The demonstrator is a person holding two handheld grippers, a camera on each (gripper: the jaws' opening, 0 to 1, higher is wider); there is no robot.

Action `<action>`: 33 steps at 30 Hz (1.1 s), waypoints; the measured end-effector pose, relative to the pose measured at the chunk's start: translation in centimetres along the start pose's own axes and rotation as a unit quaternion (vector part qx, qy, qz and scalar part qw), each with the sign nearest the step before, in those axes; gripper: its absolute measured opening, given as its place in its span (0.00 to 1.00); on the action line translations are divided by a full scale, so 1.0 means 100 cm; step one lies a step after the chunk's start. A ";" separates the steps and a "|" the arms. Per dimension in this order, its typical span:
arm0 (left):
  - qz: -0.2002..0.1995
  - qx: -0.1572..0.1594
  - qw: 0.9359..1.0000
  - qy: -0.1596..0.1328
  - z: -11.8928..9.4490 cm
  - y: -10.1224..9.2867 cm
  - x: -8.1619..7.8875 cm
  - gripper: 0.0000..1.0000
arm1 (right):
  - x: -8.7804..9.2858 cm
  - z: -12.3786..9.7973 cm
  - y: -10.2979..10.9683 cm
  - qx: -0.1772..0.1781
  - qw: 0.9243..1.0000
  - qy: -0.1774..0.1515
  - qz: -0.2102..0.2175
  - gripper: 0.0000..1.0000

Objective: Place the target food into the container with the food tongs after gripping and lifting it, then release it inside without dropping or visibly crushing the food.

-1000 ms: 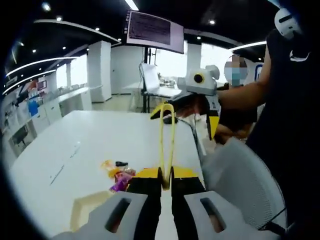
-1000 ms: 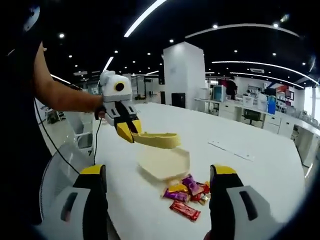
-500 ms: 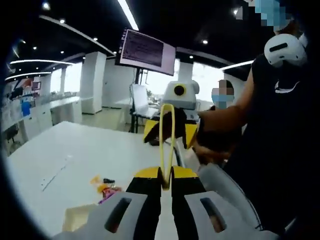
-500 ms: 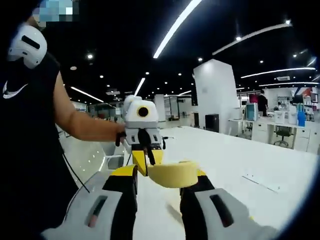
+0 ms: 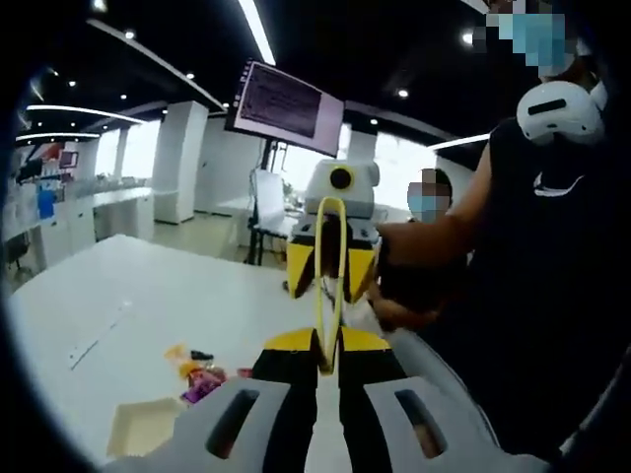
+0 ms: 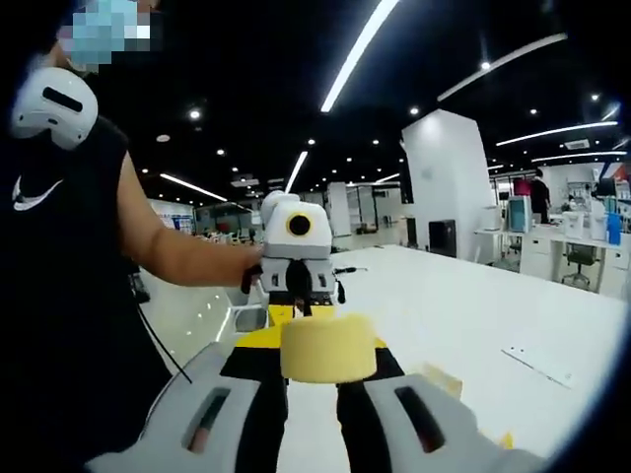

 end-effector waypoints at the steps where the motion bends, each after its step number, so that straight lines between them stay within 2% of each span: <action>1: 0.002 0.000 1.000 0.000 0.000 0.000 0.000 0.02 | 0.000 0.001 0.000 -0.003 1.000 -0.001 -0.004 0.16; 4: -0.009 0.010 1.000 0.001 -0.004 -0.002 0.000 0.02 | -0.002 0.004 0.004 -0.019 1.000 -0.005 -0.011 0.16; 6: -0.009 0.013 1.000 0.007 -0.006 -0.003 0.000 0.02 | -0.001 0.006 0.005 -0.025 1.000 0.008 -0.013 0.16; 9: -0.009 0.011 1.000 0.011 -0.008 -0.003 0.000 0.02 | -0.001 0.008 0.004 -0.024 0.999 0.009 -0.020 0.15; 12: -0.009 0.008 1.000 0.010 -0.010 -0.002 -0.002 0.02 | -0.002 0.008 0.003 -0.020 1.000 0.008 -0.005 0.14; 17: -0.007 0.017 0.999 0.047 -0.009 -0.011 0.011 0.02 | 0.004 0.018 0.009 -0.033 0.999 0.026 -0.009 0.15; 23: -0.018 0.015 0.998 0.052 -0.015 -0.012 0.012 0.02 | 0.006 0.021 0.010 -0.036 0.999 0.018 -0.008 0.16; 30: -0.020 0.016 0.998 0.066 -0.019 -0.013 0.009 0.02 | 0.011 0.020 0.012 -0.038 0.999 0.034 -0.009 0.16; 33: -0.022 0.018 0.998 0.054 -0.019 -0.013 0.005 0.02 | 0.009 0.019 0.012 -0.038 0.999 0.031 -0.007 0.19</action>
Point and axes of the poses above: the point that each gripper's makers call its tool centre point, and the gripper's own axes: z roughly forward along the fingers, y roughly to its left, x roughly out of its underside, the point moved 4 cm from there along -z, roughly backward along the fingers, and after that the axes turned 9 degrees about -x, right-handed, at the moved point
